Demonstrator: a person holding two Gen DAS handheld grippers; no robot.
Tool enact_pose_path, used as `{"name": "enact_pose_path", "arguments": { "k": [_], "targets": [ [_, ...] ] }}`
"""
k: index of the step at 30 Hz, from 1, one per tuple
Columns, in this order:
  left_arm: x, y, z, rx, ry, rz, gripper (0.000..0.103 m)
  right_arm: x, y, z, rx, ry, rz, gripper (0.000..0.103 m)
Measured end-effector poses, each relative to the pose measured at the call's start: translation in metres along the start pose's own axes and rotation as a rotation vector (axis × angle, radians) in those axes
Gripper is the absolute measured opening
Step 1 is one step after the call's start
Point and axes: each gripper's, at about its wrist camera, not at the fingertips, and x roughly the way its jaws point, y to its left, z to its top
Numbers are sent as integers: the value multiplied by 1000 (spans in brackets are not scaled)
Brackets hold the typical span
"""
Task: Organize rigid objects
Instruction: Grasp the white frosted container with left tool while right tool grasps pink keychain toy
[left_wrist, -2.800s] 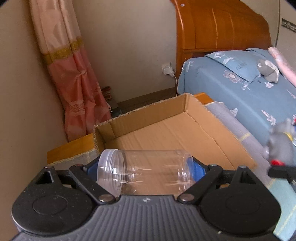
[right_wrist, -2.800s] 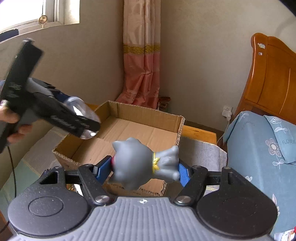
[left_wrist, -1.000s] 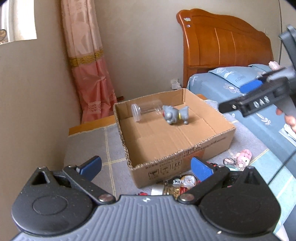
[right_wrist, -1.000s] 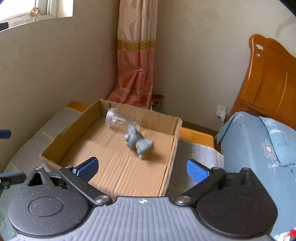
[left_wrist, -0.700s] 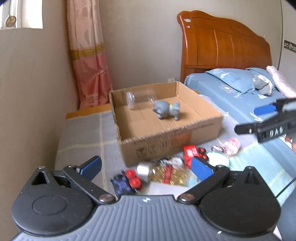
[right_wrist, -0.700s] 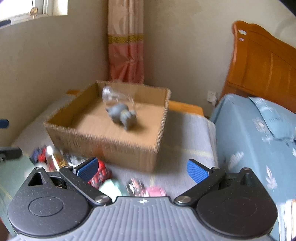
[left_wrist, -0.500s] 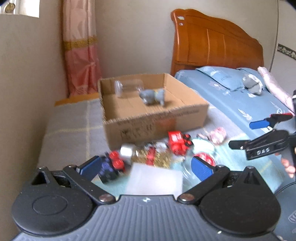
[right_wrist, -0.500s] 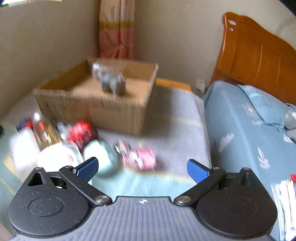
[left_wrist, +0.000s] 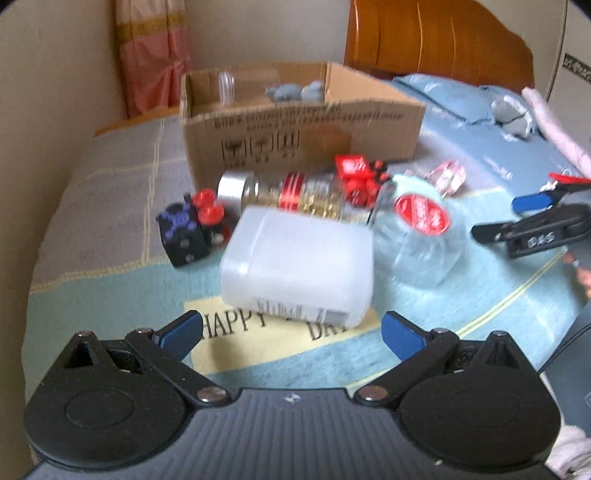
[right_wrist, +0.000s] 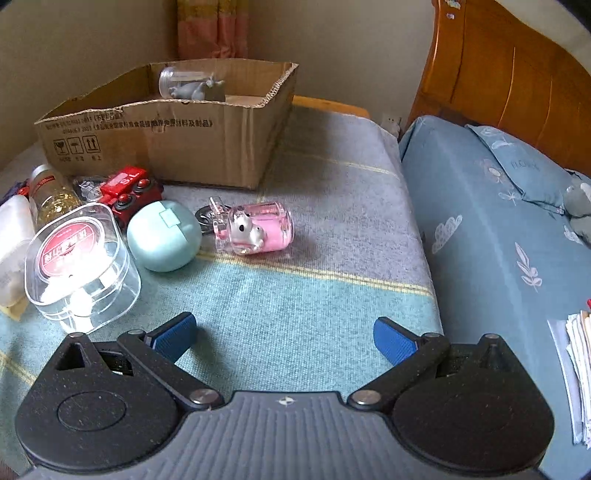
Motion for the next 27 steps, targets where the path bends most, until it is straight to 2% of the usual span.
{"name": "enact_pose_path", "arguments": {
  "k": [2, 4, 15, 18, 21, 27],
  "targets": [
    [7, 2, -2, 1, 21, 2, 102, 2, -5, -1, 33, 5, 22, 103],
    [8, 1, -3, 24, 5, 8, 102, 4, -11, -2, 65, 3, 32, 103],
    [16, -4, 14, 61, -21, -41, 100, 12, -12, 6, 37, -18, 54, 103],
    [16, -7, 20, 78, -40, -27, 99, 18, -13, 13, 20, -16, 68, 103],
    [16, -8, 25, 84, -60, -8, 94, 24, -14, 22, 7, -12, 77, 103],
    [21, -6, 29, 58, -45, -19, 94, 37, -13, 37, -6, -12, 79, 103]
  ]
}}
